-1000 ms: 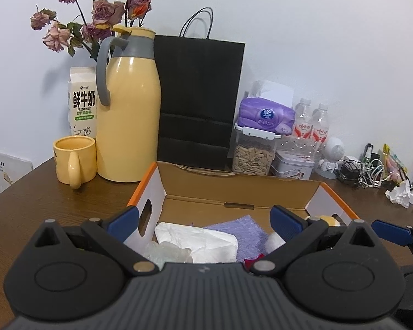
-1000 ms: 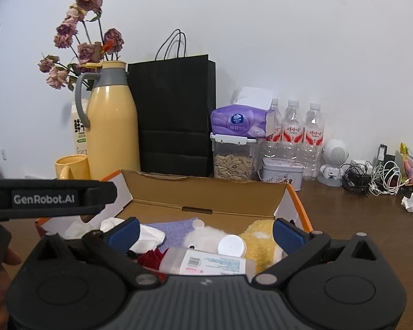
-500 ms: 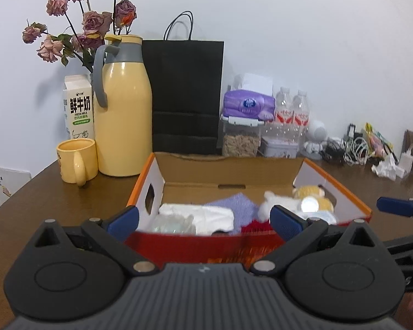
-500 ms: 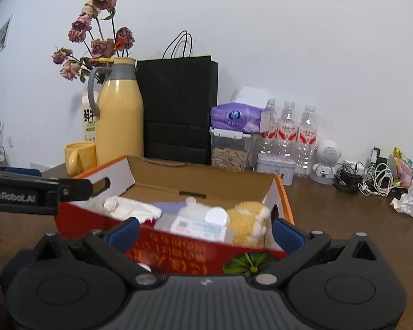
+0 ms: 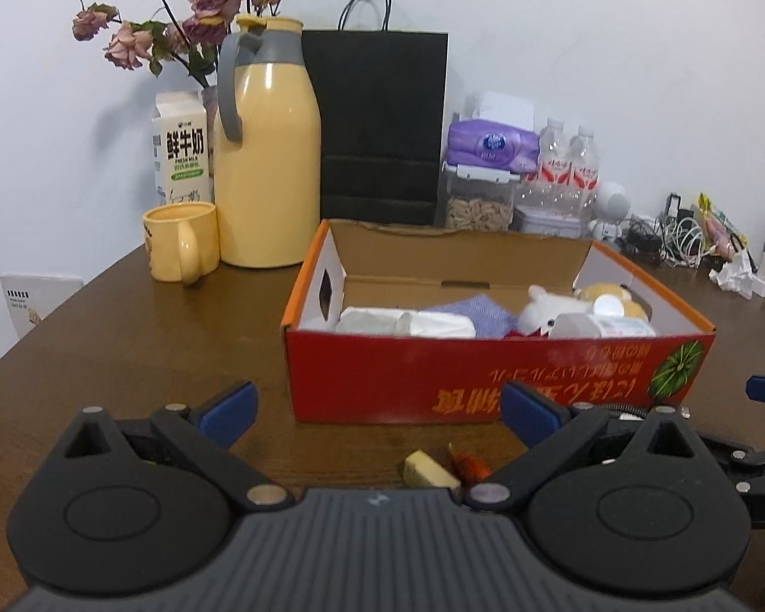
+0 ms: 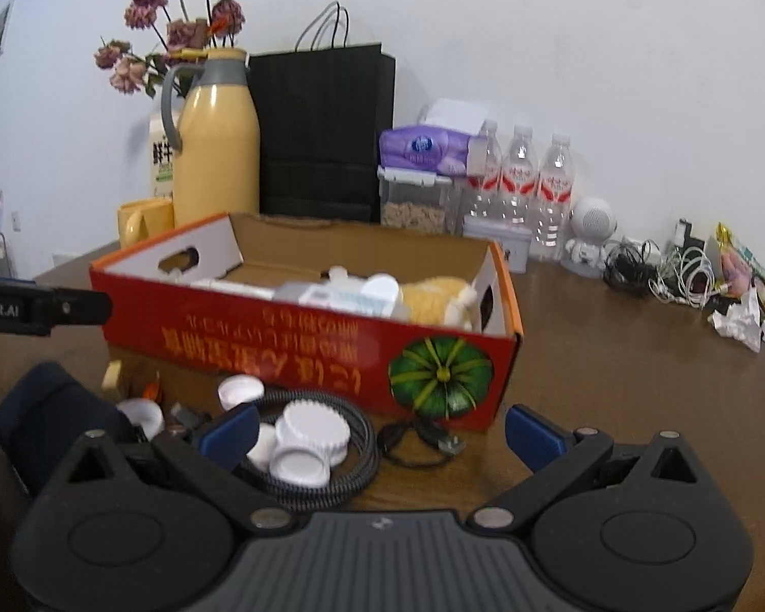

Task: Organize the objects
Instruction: 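Withdraw both tools from the box back toward the table items, then grasp the small yellow block with left tool while right tool grasps a white cap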

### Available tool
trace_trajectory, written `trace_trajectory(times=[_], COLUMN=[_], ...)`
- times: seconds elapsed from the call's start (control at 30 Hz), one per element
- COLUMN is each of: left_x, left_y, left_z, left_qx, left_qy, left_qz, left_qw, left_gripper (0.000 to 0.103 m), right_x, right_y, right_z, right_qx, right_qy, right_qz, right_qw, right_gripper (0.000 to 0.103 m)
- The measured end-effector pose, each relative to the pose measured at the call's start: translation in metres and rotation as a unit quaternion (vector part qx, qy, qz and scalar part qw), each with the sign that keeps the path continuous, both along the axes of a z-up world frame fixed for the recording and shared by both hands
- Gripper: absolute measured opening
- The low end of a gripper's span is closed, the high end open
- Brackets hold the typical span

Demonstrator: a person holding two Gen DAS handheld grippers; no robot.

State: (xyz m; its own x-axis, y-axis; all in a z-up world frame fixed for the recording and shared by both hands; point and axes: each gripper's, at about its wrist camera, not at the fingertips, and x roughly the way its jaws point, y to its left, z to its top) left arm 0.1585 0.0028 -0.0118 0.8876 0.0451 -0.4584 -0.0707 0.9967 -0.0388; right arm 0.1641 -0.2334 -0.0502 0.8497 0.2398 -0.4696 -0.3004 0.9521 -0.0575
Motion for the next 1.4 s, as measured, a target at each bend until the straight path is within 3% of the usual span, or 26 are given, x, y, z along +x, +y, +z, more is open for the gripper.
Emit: trace_trajectory(times=[0.27, 0.43, 0.73, 0.9, 1.17, 1.2, 1.4], left_x=[0.000, 0.001, 0.002, 0.001, -0.001, -0.001, 0.000], left_y=[0.000, 0.004, 0.008, 0.010, 0.008, 0.008, 0.005], left_z=[-0.006, -0.007, -0.008, -0.008, -0.007, -0.007, -0.010], left_qx=[0.000, -0.009, -0.021, -0.025, -0.023, -0.023, -0.018], left_qy=[0.008, 0.009, 0.012, 0.010, 0.007, 0.006, 0.014], left_qz=[0.000, 0.005, 0.007, 0.007, 0.004, 0.003, -0.005], left_qw=[1.0000, 0.9999, 0.9997, 0.9996, 0.9997, 0.9997, 0.9997], left_gripper=[0.103, 0.103, 0.103, 0.103, 0.103, 0.103, 0.103], right_x=[0.005, 0.005, 0.014, 0.024, 0.038, 0.038, 0.029], right_y=[-0.005, -0.005, 0.007, 0.024, 0.021, 0.021, 0.020], right_z=[-0.012, -0.010, -0.009, -0.011, -0.016, -0.016, -0.013], right_qx=[0.001, 0.021, 0.041, 0.039, 0.063, 0.064, 0.066], right_qy=[0.030, 0.023, 0.029, 0.049, 0.082, 0.083, 0.054], right_qz=[-0.017, -0.003, 0.019, 0.047, 0.023, 0.023, 0.026], right_qw=[0.999, 1.000, 0.999, 0.997, 0.994, 0.994, 0.996], right_gripper=[0.103, 0.100, 0.071, 0.046, 0.042, 0.038, 0.038])
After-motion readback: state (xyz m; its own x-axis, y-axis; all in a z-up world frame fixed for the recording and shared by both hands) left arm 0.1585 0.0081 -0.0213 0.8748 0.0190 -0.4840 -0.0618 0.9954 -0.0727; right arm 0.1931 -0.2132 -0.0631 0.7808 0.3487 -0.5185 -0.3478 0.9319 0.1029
